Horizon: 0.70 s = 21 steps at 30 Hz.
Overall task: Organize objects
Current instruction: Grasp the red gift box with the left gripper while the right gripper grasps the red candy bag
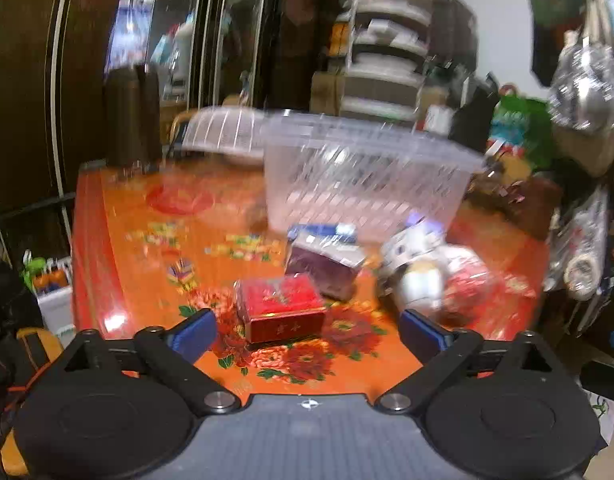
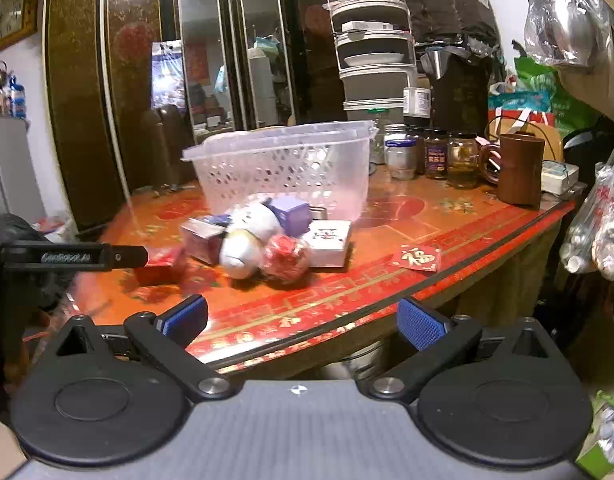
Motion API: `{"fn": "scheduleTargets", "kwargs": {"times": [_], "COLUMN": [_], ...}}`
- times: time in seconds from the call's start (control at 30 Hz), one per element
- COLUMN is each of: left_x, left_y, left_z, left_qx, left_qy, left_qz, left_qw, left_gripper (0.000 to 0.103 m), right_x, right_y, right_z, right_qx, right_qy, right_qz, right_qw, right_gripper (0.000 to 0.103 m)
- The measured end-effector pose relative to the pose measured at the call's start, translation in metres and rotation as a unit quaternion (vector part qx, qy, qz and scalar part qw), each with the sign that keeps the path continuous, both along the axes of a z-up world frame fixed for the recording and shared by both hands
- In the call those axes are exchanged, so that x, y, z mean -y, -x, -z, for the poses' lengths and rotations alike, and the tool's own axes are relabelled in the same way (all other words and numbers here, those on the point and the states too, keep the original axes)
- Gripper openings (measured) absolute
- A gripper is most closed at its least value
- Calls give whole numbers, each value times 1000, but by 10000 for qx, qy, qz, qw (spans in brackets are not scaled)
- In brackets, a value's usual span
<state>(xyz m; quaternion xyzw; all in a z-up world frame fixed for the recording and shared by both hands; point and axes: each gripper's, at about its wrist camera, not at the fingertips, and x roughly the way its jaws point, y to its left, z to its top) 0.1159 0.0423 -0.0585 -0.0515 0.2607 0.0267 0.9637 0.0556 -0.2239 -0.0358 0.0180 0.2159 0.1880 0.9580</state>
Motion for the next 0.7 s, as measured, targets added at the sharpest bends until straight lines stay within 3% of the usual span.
{"fn": "scheduleTargets", "kwargs": {"times": [0.13, 0.4, 0.47, 0.6, 0.7], "left_x": [-7, -12, -12, -15, -15], "left_y": [-22, -44, -49, -58, -61], "left_z": [12, 16, 17, 21, 21], "left_qx": [-252, -473, -533, -636, -593], "left_qy": [147, 38, -7, -57, -133], "left_qz": [-67, -159, -162, -173, -154], "left_qw": [9996, 9987, 9984, 9978, 9980], "left_gripper": [96, 96, 92, 70, 69], "right_x": [-13, -13, -14, -22, -32], "right_y": [-19, -42, -49, -58, -61], "right_z": [12, 16, 17, 19, 23], "right_qx": [74, -105, -120, -121, -8], "right_qy": [229, -281, -332, -285, -133], "right_qz": [77, -84, -52, -107, -235], "right_qw": [9997, 9995, 9994, 9995, 9996], "right_gripper": [103, 103, 103, 103, 103]}}
